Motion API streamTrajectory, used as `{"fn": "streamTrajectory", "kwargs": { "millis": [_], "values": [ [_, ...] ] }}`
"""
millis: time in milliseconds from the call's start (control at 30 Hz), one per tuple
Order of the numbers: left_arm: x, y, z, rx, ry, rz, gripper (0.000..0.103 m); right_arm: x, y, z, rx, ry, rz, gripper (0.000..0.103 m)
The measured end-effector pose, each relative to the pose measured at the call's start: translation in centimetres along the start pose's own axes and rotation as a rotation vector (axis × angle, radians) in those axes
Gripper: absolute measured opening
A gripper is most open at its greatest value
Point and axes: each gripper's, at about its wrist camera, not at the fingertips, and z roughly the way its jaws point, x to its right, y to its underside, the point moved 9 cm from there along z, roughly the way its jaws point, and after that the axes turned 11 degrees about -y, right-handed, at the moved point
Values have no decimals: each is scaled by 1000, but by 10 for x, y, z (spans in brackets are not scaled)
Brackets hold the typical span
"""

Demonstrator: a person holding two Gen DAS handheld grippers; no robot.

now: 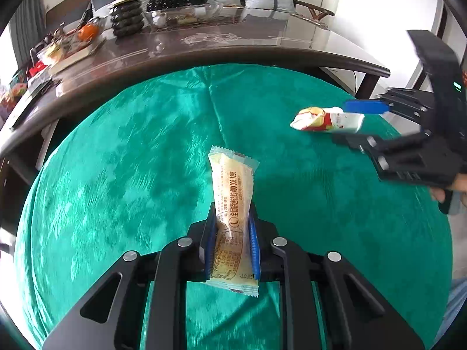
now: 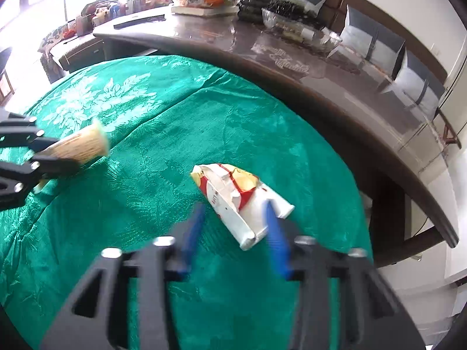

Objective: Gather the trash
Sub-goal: 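Grasp the cream bread wrapper with left tool while right tool grasps red-and-white wrapper, then open the right tool, dropping the red-and-white wrapper onto the table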

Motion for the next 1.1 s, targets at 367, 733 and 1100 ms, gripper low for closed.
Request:
{"fn": "streamTrajectory", "kwargs": {
  "millis": [367,733,1100],
  "values": [
    [15,79,-69,15,36,-51,19,-85,75,-86,126,-242,288,5],
    [29,135,-91,4,74,-97,20,-65,154,-118,368,-603,936,16],
    [46,129,-92,43,61,-59,74,-17,177,-129,338,-272,931,57]
  ]
}}
